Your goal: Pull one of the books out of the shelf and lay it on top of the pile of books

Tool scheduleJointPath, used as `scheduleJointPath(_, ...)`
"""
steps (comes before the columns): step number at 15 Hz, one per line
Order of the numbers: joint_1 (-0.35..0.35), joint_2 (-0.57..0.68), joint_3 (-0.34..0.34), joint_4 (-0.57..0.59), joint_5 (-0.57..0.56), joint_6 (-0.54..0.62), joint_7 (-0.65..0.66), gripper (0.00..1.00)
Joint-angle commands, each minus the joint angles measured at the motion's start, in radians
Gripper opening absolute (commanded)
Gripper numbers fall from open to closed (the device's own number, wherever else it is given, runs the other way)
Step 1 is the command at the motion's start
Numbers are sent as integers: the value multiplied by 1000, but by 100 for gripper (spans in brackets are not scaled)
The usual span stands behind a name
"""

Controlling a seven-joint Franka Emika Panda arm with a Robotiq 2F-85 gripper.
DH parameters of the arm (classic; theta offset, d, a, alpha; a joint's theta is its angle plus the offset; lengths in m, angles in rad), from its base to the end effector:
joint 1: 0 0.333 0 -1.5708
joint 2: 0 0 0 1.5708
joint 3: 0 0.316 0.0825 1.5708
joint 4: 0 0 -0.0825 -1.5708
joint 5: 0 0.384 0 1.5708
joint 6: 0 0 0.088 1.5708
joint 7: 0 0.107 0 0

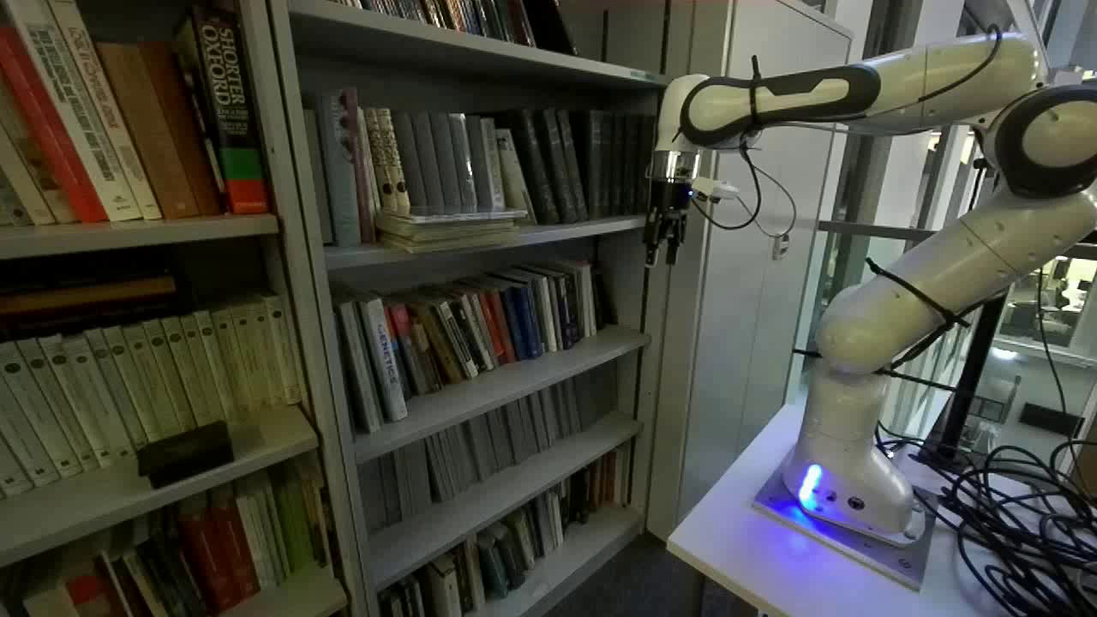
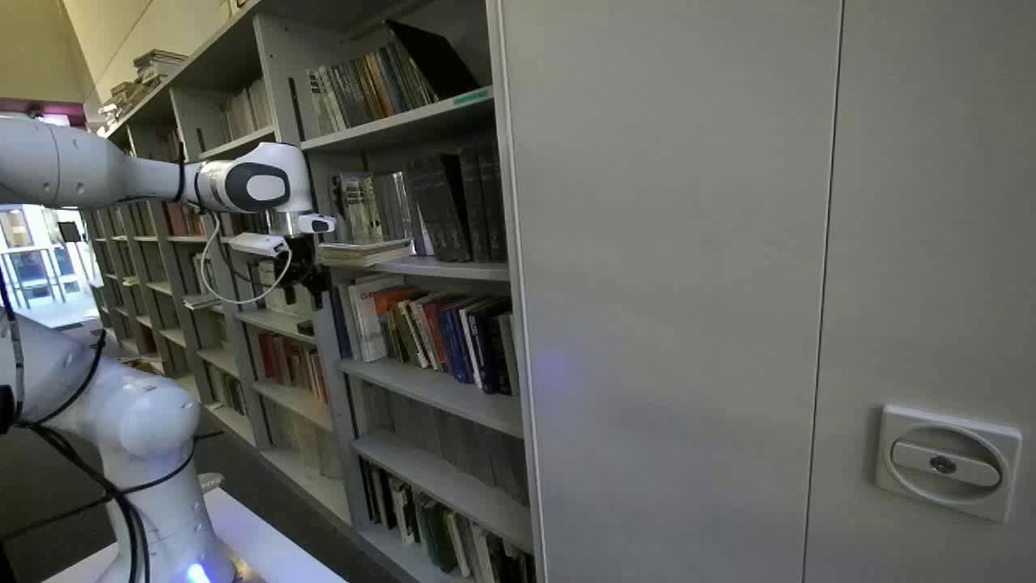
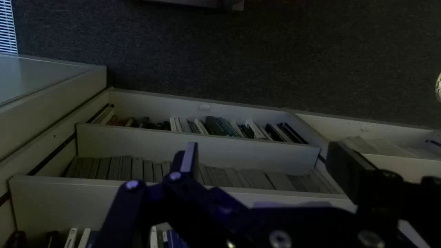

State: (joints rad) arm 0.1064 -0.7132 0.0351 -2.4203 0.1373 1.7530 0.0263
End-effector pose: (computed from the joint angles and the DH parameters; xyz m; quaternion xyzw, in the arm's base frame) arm 0.3350 0.0622 0.5531 -0.9972 -0.0426 -0.0183 0.0579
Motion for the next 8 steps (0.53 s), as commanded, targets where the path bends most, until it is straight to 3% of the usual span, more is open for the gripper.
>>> scheduleJointPath(1, -13, 1, 9, 3, 6, -4, -6, 100)
scheduleJointPath(7, -13, 1, 9, 3, 6, -4, -6, 100)
scheduleJointPath(8, -34, -37, 34, -36, -49, 127, -6, 100)
